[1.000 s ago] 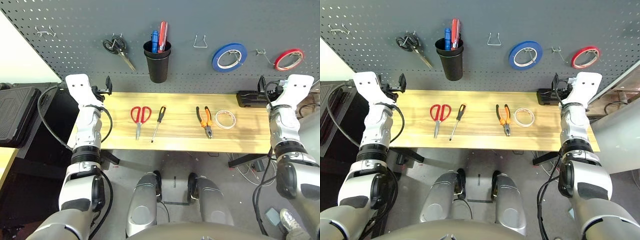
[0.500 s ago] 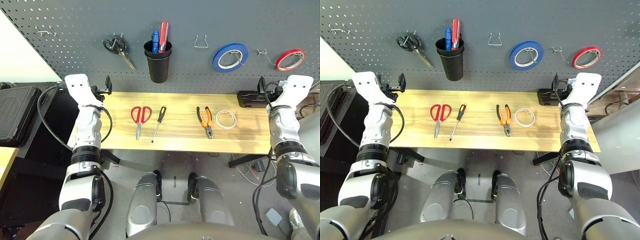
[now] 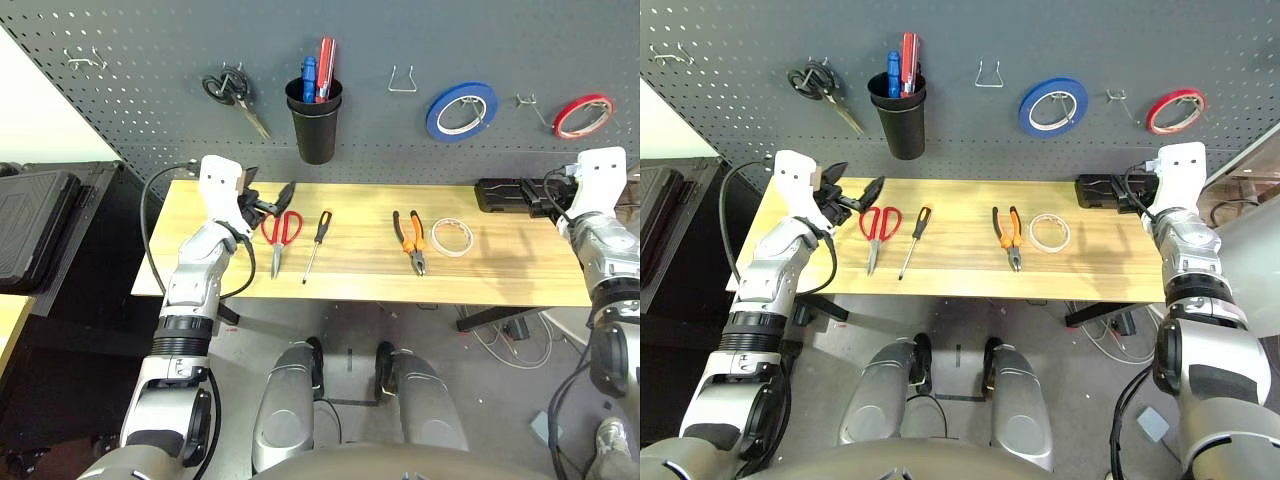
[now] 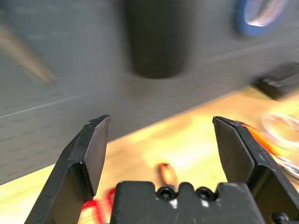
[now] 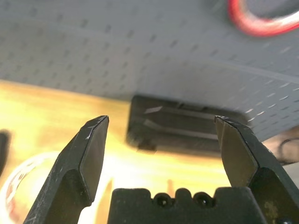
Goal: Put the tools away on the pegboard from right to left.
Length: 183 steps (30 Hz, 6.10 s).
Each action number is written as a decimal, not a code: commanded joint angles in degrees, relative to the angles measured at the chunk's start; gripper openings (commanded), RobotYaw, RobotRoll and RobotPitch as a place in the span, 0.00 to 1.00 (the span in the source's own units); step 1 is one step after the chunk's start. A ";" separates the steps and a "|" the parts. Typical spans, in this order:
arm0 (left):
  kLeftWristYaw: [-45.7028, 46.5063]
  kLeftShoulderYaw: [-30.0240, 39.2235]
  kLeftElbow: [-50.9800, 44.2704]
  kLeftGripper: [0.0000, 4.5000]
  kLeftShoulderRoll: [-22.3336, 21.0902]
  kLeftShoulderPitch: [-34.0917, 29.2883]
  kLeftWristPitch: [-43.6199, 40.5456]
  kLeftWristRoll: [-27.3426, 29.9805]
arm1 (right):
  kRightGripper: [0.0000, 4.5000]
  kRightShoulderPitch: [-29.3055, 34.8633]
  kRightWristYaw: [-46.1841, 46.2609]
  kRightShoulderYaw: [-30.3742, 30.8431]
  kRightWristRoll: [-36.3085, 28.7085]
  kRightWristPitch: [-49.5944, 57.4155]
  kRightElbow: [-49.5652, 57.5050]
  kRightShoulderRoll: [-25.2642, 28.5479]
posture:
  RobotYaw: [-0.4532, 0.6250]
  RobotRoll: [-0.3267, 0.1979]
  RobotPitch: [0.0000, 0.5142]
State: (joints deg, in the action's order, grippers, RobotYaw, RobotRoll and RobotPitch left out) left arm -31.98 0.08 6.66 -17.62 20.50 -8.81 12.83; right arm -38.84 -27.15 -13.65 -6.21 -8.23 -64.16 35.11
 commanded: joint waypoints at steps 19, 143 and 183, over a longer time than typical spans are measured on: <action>-12.70 -12.79 -7.58 1.00 -2.18 -9.69 5.80 -3.45 | 1.00 -1.12 -18.99 10.06 8.25 -1.43 -4.00 4.52 | 0.55 0.62 0.50; -16.25 -10.81 -19.82 1.00 -1.06 -0.23 2.04 6.49 | 0.01 14.45 18.52 6.04 12.53 -42.76 11.98 5.28 | 0.53 0.62 0.39; -12.62 -11.97 -18.95 1.00 -1.55 0.48 0.42 2.26 | 0.81 -8.47 15.71 10.92 15.20 -30.08 -6.06 0.83 | 0.58 0.62 0.44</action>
State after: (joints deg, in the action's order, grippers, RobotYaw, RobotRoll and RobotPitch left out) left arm -44.80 -10.85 -12.59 -18.96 21.89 -8.37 16.10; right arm -49.44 -10.64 -1.16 10.58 -35.84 -71.20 35.61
